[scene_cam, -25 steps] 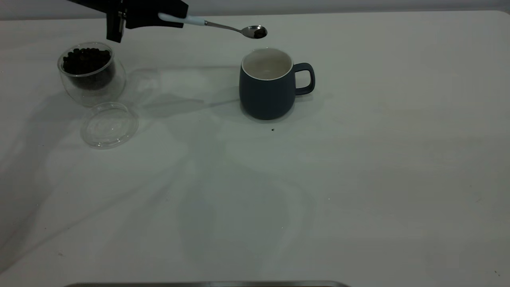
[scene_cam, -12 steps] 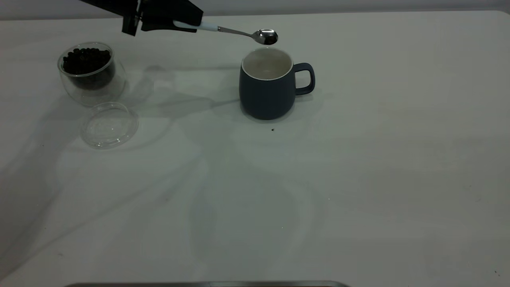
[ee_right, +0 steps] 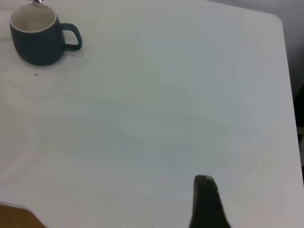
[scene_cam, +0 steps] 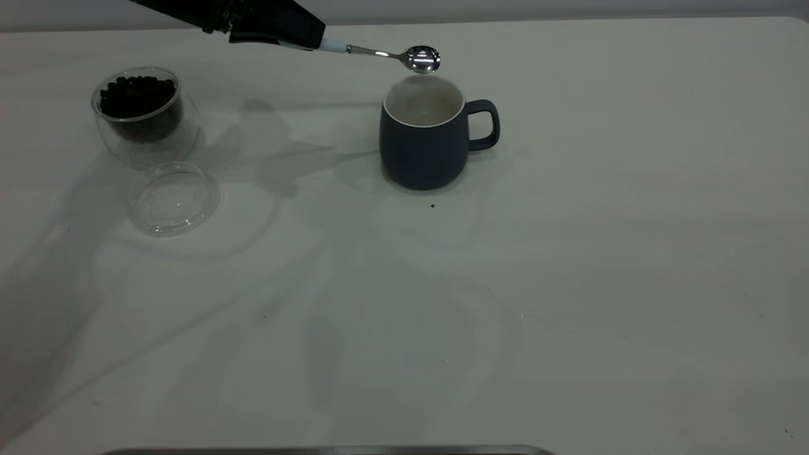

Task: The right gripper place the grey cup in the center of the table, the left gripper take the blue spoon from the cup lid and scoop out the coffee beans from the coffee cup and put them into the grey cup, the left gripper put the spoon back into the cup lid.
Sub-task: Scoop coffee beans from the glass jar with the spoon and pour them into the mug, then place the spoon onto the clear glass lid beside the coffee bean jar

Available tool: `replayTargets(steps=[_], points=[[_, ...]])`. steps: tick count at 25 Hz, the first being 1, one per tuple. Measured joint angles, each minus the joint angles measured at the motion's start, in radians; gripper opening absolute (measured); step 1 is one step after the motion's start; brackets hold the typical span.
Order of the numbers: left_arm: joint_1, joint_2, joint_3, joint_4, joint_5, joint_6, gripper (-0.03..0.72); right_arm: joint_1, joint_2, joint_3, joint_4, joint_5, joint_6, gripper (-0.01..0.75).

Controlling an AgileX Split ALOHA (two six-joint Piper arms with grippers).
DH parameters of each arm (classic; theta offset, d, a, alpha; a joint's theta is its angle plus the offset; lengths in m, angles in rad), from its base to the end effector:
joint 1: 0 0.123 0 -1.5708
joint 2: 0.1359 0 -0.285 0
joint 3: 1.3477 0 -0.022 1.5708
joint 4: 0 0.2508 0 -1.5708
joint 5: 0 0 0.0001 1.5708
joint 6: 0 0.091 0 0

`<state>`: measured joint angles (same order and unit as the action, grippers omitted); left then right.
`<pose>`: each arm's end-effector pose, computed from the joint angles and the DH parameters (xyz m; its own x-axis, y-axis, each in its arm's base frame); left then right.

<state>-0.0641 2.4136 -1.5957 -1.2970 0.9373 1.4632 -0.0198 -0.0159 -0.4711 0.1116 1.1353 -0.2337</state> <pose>0.4593 -0.1003 0.0804 -0.7000 0.2530 -0.6679 0.6708 0.5538 -0.4933 -0.0074 0.0093 0.2637 -0.5086 -0.1744 -0.8432 -0.1630 0.9811 -0.1046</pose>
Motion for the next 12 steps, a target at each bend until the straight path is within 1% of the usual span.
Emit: replayTargets(steps=[2,3,6,9,12], points=[[-0.001,0.0,0.0,-0.032,0.023,-0.018,0.13,0.0,0.0,0.0,0.0,0.0,0.0,0.459],[0.004,0.0,0.0,-0.056,0.054,-0.051,0.13,0.0,0.0,0.0,0.0,0.0,0.0,0.459],[0.029,-0.008,-0.003,-0.076,0.135,-0.201,0.13,0.0,0.0,0.0,0.0,0.0,0.0,0.459],[0.085,-0.046,-0.003,-0.066,0.186,-0.383,0.13,0.0,0.0,0.0,0.0,0.0,0.0,0.459],[0.145,-0.1,0.002,-0.065,0.212,-0.46,0.13,0.0,0.0,0.0,0.0,0.0,0.0,0.459]])
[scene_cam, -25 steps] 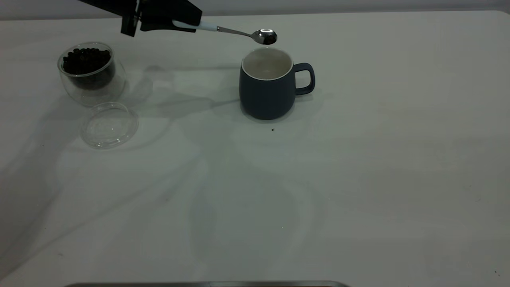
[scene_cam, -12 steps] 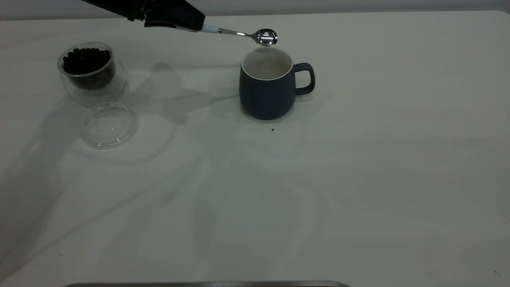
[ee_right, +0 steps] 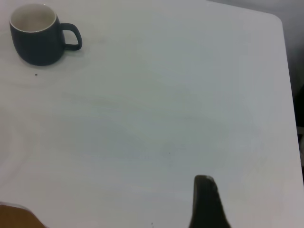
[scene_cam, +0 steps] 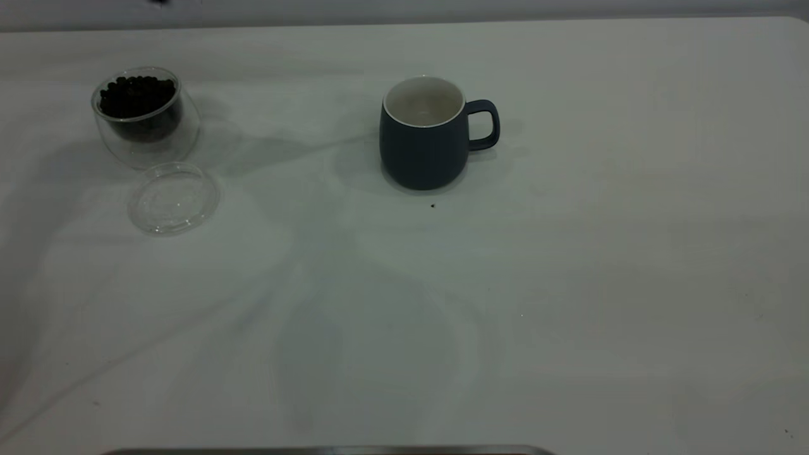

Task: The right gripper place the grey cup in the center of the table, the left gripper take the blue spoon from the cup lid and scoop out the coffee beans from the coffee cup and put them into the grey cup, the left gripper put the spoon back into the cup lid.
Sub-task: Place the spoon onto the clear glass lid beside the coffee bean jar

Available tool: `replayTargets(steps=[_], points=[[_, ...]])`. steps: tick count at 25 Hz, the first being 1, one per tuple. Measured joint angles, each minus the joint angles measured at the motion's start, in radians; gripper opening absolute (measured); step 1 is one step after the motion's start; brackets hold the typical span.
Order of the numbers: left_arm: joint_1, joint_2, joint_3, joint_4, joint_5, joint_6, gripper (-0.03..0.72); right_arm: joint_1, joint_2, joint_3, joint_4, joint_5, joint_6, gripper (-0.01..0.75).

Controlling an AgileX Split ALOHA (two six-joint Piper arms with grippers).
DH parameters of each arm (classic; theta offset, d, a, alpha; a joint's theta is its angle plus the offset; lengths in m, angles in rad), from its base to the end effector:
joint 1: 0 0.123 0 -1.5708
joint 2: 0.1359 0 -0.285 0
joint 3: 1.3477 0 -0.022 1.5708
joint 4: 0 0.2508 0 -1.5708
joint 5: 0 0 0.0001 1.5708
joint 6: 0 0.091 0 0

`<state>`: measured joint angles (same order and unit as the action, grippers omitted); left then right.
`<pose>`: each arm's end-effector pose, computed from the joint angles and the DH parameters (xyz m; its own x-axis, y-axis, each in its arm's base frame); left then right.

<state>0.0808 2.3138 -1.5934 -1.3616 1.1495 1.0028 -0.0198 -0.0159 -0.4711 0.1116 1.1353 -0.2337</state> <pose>0.4595 -0.0443 0.1383 -0.9045 -0.1135 -0.4111 0.3137 0.4758 -0.8217 -0.0074 0.0093 0.2637 -0.5086 -0.1744 -0.8432 -0.1630 0.9811 -0.1046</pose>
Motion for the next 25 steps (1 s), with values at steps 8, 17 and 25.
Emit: replayTargets(steps=[8,17,25], points=[[0.138,-0.175,0.298,-0.007,0.013,0.011,0.13,0.0,0.0,0.0,0.0,0.0,0.0,0.459],[0.424,-0.176,0.575,0.065,-0.002,0.159,0.13,0.0,0.0,0.0,0.0,0.0,0.0,0.459],[0.55,-0.129,0.578,0.201,-0.097,0.096,0.13,0.0,0.0,0.0,0.0,0.0,0.0,0.459]])
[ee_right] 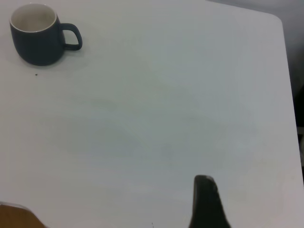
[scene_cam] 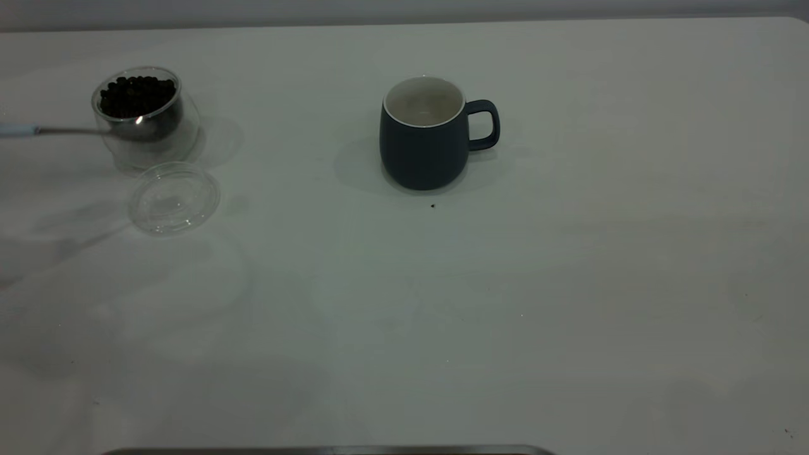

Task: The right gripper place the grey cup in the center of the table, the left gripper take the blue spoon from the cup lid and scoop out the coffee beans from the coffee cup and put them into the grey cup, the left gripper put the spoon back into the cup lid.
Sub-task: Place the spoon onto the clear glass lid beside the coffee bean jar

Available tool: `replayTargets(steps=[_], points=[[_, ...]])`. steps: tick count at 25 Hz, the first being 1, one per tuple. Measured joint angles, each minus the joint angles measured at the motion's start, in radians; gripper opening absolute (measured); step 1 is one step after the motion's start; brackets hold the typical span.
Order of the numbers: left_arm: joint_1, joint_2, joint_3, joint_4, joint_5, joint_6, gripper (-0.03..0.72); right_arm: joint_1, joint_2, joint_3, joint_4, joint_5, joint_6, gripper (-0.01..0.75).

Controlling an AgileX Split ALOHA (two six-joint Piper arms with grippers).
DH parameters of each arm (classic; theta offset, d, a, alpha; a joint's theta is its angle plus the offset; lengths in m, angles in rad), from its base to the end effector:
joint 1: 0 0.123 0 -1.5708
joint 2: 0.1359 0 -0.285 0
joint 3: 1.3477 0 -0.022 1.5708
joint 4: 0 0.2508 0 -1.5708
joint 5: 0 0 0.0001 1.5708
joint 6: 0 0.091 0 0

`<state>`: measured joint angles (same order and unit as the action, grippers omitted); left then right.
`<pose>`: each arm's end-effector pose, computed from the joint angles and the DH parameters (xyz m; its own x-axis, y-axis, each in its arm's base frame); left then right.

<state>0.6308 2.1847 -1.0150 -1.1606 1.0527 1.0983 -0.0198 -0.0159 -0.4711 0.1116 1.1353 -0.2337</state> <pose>0.3049 0.1328 0.0659 -0.8838 -0.4617 -0.0761 -0.2247 0.5614 -0.7965 -0.0074 0.0093 0.2637 -0.5086 -0.1744 -0.8432 -0.1630 0.9811 -0.1046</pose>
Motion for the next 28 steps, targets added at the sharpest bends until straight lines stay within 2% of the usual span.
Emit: replayTargets(steps=[7,13,19,28], points=[[0.008,0.12,0.0,-0.011,-0.036,0.069,0.13,0.0,0.0,0.0,0.0,0.0,0.0,0.459],[0.007,0.194,-0.001,-0.1,-0.1,0.168,0.13,0.0,0.0,0.0,0.0,0.0,0.0,0.459],[-0.021,0.223,-0.001,-0.2,-0.103,0.277,0.13,0.0,0.0,0.0,0.0,0.0,0.0,0.459],[-0.047,0.258,-0.001,-0.253,-0.128,0.306,0.13,0.0,0.0,0.0,0.0,0.0,0.0,0.459]])
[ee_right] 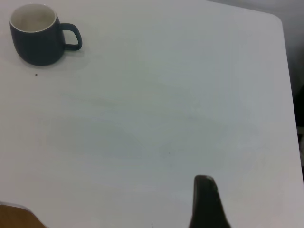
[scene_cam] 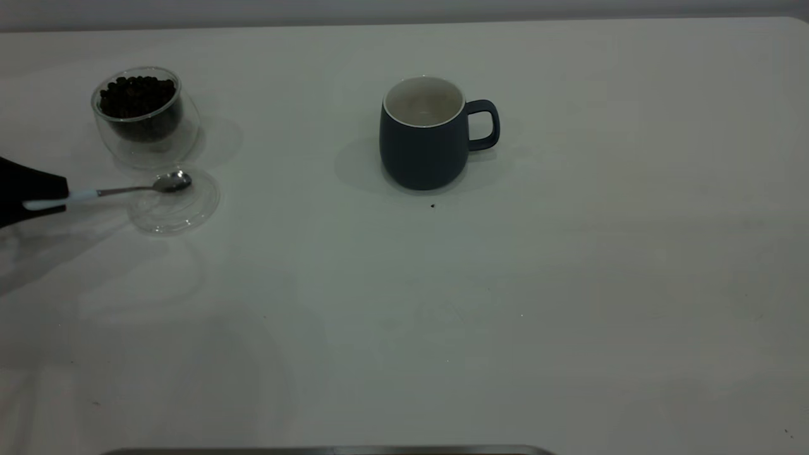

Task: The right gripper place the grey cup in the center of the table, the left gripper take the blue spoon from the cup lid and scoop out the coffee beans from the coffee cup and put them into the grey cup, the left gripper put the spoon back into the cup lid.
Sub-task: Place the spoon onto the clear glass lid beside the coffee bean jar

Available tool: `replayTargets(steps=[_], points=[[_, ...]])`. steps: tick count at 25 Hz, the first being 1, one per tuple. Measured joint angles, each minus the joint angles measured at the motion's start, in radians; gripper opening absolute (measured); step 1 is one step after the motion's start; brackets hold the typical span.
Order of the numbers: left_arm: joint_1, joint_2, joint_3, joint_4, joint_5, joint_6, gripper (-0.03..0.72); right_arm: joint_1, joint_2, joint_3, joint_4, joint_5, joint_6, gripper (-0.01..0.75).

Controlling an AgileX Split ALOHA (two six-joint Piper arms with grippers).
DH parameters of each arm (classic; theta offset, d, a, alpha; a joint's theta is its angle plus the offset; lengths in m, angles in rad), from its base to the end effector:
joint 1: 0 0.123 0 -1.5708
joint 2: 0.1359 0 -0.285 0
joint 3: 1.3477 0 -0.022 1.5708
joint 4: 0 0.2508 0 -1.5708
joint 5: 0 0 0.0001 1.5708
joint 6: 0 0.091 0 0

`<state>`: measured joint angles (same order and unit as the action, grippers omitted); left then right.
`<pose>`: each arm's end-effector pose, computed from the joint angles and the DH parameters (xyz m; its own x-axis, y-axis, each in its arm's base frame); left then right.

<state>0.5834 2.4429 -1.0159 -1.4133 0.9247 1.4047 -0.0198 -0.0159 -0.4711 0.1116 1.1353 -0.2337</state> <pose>0.3077 0.1171 -0.0199 -0.8603 -0.5003 -0.0981 -0.2439 0.5728 -0.7826 -0.0074 0.0093 0.2637 -0.5086 -0.1744 -0.8432 -0.1630 0.9811 -0.1046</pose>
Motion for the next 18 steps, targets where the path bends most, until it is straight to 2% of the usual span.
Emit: replayTargets(steps=[8,11,13,18], points=[[-0.034,0.043,0.0,-0.031,0.0,0.049,0.13,0.0,0.0,0.0,0.0,0.0,0.0,0.459],[-0.045,0.055,0.0,-0.064,0.004,0.09,0.151,0.0,0.0,0.0,0.0,0.0,0.0,0.459],[-0.045,0.06,0.0,-0.085,0.002,0.112,0.194,0.0,0.0,0.0,0.0,0.0,0.0,0.459],[-0.045,0.061,0.0,-0.117,-0.003,0.215,0.394,0.0,0.0,0.0,0.0,0.0,0.0,0.459]])
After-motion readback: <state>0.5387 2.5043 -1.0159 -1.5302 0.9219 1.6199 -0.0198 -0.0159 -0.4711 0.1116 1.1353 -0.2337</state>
